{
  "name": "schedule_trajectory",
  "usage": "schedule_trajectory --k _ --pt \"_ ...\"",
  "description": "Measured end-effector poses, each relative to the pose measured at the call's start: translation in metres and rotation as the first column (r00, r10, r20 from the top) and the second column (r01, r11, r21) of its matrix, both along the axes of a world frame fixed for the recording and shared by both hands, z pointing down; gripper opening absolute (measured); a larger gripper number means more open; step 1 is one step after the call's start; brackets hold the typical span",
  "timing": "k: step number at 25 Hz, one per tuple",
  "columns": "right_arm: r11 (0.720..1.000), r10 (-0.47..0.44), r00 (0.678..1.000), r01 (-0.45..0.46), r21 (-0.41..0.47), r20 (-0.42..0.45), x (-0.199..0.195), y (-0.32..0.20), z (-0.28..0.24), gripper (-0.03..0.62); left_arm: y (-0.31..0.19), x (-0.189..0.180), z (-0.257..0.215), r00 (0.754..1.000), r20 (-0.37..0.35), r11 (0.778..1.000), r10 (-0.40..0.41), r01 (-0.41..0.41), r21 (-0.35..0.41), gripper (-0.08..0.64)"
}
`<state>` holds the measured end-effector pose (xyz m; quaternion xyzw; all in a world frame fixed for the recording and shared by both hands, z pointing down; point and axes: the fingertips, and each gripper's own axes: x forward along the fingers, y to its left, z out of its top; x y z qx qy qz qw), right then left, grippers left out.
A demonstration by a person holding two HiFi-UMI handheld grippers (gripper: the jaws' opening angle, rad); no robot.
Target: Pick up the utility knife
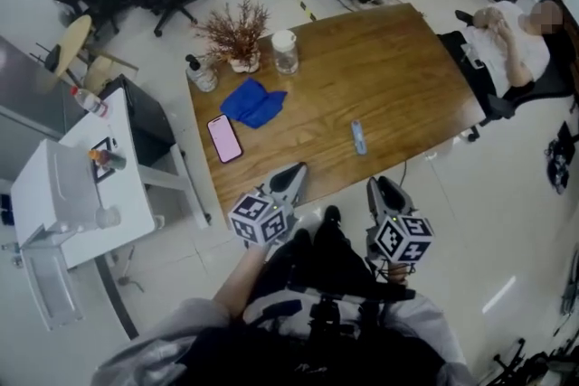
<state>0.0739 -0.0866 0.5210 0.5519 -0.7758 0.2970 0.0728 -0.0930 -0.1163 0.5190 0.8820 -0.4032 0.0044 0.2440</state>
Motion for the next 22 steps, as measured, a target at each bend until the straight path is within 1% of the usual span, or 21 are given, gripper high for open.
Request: schedule_trajectory --k 3,6,9,11,13,15,16,20,22 --pt "0.998 -0.051 0.996 0.049 -0.035 -0.068 0.005 -0.028 0.021 0.149 -0.019 -0.001 -0.006 0.999 0.002 0.999 -0.034 0.034 0.012 0.006" --pt "0.993 -0.104 0.986 0.096 -0.066 -0.131 0.005 -0.057 0.042 0.175 -0.036 -0.003 -0.010 0.997 0.013 0.997 -0.070 0.069 0.020 0.006" --pt "0.986 -0.149 0.970 0.132 -0.099 -0.194 0.005 -0.086 0.067 0.176 -0.050 -0.003 -0.008 0.995 0.023 0.995 -0.101 0.100 0.015 0.006" --pt "0.977 -0.196 0.948 0.167 -0.133 -0.252 0.000 -0.102 0.087 0.176 -0.058 -0.007 -0.005 0.992 0.031 0.993 -0.121 0.121 0.007 0.006" --pt "0.964 -0.249 0.915 0.203 -0.173 -0.317 -0.008 -0.116 0.107 0.176 -0.064 -0.012 -0.001 0.989 0.046 0.990 -0.140 0.140 0.000 0.006" --pt "0.949 -0.295 0.885 0.228 -0.218 -0.359 -0.014 -0.126 0.124 0.176 -0.070 -0.015 0.002 0.986 0.057 0.987 -0.158 0.158 -0.008 0.006" --pt "0.942 -0.311 0.876 0.234 -0.240 -0.369 -0.017 -0.131 0.131 0.176 -0.073 -0.017 0.003 0.984 0.059 0.986 -0.167 0.168 -0.012 0.006" --pt "0.922 -0.342 0.859 0.228 -0.313 -0.382 -0.025 -0.140 0.151 0.176 -0.079 -0.022 0.004 0.978 0.066 0.979 -0.199 0.201 -0.026 0.006" --pt "0.920 -0.346 0.847 0.220 -0.326 -0.403 -0.024 -0.141 0.157 0.176 -0.079 -0.024 0.006 0.976 0.073 0.977 -0.206 0.209 -0.033 0.006"
